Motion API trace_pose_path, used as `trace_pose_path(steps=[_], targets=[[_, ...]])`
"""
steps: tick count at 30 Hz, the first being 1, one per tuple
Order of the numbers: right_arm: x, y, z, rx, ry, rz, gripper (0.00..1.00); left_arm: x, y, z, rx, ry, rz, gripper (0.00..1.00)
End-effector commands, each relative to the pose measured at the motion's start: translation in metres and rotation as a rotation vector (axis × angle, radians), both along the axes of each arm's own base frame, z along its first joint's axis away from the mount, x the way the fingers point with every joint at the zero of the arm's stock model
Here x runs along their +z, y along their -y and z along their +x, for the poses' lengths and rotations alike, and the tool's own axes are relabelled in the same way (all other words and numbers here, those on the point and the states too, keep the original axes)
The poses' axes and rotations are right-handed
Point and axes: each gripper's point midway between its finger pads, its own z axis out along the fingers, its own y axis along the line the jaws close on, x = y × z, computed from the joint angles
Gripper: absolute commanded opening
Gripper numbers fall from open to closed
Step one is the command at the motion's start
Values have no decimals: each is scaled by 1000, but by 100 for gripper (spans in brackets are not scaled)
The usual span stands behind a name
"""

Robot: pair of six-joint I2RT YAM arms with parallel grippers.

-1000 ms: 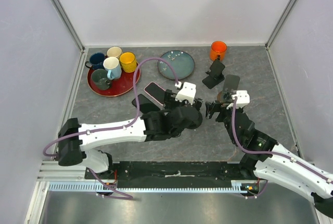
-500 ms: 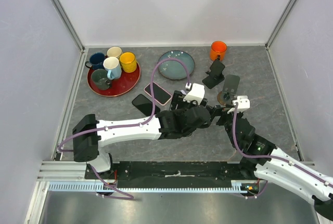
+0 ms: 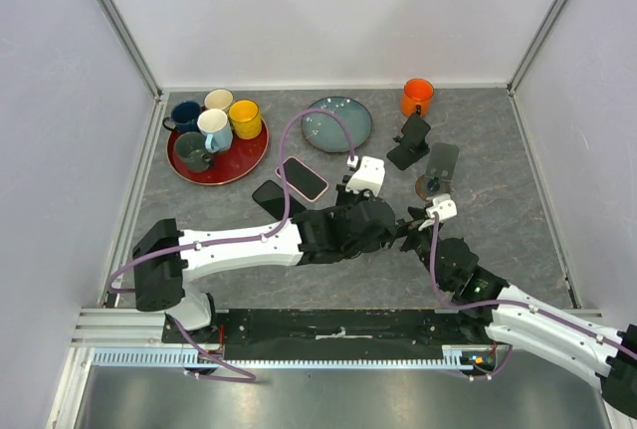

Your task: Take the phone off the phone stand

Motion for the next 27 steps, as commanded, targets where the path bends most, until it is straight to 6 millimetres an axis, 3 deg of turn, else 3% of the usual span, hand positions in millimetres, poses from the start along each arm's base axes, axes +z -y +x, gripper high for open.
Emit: trace_pose_path(steps=[1,8,17,23,25,27], targets=[[19,-23,-4,117,111,71,98,24,0,-1,-58,38,-78,24],[1,-50,-7,231,104,64,98,19,1,-5,-92,20,-92,18],[-9,-52,18,115,103,93,96,12,0,-9,-92,-5,-108,17],[-8,-60,30,89,129,118,89,9,2,-11,-95,-20,-124,12],[0,-64,34,80,154,148,85,10,3,-11,-97,-25,-135,10],[-6,-67,38,73,153,144,81,9,4,-12,-99,-31,-140,8]])
